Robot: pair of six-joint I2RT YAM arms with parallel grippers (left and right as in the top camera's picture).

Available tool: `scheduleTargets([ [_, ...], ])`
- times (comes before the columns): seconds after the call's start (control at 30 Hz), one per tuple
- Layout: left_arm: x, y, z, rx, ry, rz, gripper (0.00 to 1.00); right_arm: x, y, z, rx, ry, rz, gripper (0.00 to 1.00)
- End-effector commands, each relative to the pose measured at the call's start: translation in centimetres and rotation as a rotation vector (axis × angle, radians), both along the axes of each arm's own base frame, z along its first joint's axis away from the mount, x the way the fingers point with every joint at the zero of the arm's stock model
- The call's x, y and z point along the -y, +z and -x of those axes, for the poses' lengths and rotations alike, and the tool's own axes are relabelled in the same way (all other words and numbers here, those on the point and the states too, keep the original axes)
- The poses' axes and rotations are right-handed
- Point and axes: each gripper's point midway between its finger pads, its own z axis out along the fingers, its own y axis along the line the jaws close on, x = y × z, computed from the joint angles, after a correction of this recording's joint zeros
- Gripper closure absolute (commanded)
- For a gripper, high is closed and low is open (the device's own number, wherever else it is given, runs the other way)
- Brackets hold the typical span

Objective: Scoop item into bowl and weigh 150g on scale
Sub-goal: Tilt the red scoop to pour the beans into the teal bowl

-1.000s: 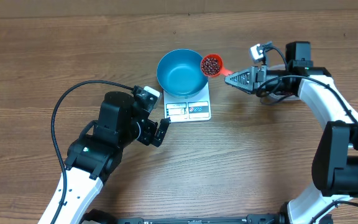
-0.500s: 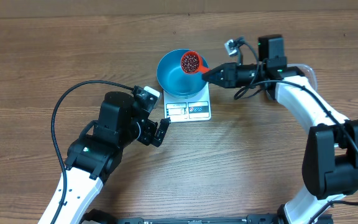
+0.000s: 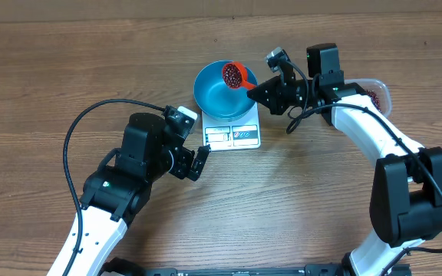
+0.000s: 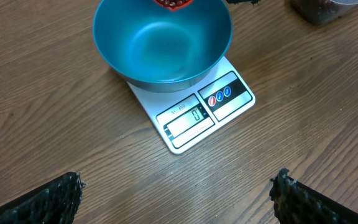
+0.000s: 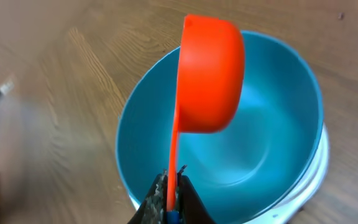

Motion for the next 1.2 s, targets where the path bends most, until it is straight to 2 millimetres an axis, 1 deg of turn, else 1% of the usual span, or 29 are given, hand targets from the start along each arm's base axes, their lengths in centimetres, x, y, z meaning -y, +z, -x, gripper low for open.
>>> scheduleTargets([
  [0.0,0.1,0.4,0.2,0.017,-0.020,0.003,0.00,0.0,0.1,-0.3,0.210,0.114,0.073,0.96],
  [0.13,0.0,0.4,0.2,0.017,-0.020,0.003,0.01,0.1,0.0,-0.3,0.362,0.202,0.131,0.96],
  [0.3,0.0,0.4,0.2,0.017,-0.019,0.003,0.01,0.5,-0.4,-0.8,0.454,0.234,0.205,0.96],
  [0.53,0.0,0.4,0.2,0.017,-0.020,0.003,0.00,1.4,-1.1,-1.8,0.517,0.230,0.305,0.96],
  [0.63,0.0,0.4,0.2,0.017,-0.019,0.003,0.01,1.6,-0.9,-2.3,0.540,0.218,0.318,0.96],
  [0.8,0.0,0.4,0.2,0.017,-0.020,0.003,0.01,1.5,-0.3,-2.8,0.656,0.267,0.351,0.96],
  [1.1,0.0,0.4,0.2,0.017,-0.020,0.003,0.01,1.5,-0.2,-2.9,0.667,0.264,0.351,0.96],
  [1.17,0.0,0.4,0.2,0.017,-0.020,0.003,0.00,1.5,-0.3,-2.8,0.643,0.259,0.346,0.96],
])
